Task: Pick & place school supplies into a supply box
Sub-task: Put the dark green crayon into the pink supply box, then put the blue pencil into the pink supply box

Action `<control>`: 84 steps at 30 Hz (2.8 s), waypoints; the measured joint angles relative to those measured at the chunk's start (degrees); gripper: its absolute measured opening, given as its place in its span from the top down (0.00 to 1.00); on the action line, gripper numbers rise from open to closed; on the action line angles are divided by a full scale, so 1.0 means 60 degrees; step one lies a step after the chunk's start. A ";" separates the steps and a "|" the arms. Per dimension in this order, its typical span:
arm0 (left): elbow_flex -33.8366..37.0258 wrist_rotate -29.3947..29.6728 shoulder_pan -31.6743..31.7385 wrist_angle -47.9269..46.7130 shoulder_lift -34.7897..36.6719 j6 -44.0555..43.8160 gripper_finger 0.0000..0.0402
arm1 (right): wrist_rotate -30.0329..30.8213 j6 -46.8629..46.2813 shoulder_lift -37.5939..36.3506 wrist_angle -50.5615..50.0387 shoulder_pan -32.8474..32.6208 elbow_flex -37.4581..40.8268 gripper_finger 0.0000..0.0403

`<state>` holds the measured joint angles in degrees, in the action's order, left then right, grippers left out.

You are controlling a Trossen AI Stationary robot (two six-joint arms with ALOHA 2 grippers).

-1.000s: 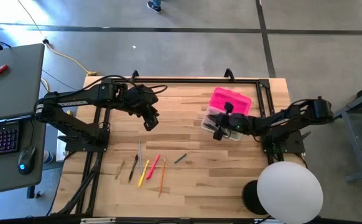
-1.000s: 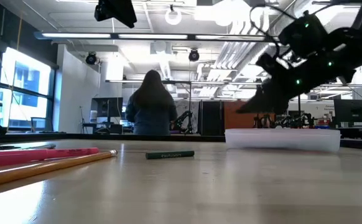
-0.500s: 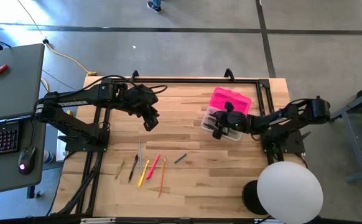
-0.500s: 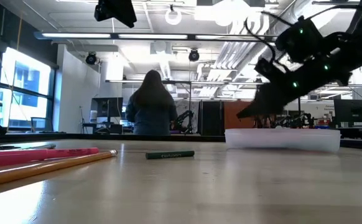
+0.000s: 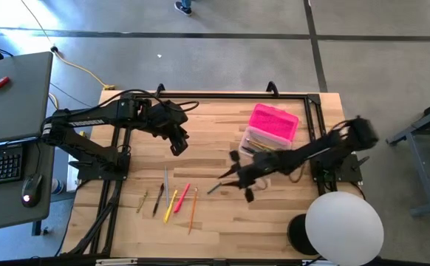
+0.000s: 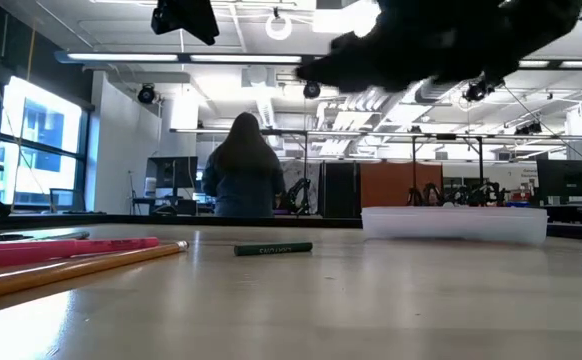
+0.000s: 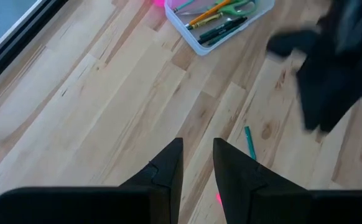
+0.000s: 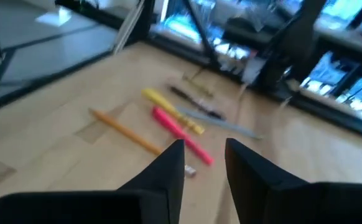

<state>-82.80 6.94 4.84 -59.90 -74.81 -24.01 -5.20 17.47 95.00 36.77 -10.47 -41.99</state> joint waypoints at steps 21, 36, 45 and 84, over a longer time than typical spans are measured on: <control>0.0000 -0.0505 0.0000 -0.0038 0.0000 0.0282 0.70 | -0.2292 0.0368 0.4351 -0.0255 0.0982 -0.2068 0.75; 0.0000 -0.0316 -0.0003 -0.0033 0.0000 0.0211 0.70 | -0.2440 0.0350 0.4422 0.0836 0.1098 -0.1462 0.97; 0.0000 -0.0299 -0.0003 -0.0131 0.0000 -0.0150 0.70 | 0.0257 -0.0106 0.2821 0.0498 0.0606 -0.1469 0.97; 0.0030 -0.0526 -0.0002 -0.1484 -0.0007 -0.0648 0.70 | 0.6058 -0.5037 -0.2376 0.0064 0.2081 0.4303 0.84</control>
<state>-82.62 3.78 4.83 -68.80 -74.85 -27.90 31.15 -12.75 80.75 37.16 2.02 -16.18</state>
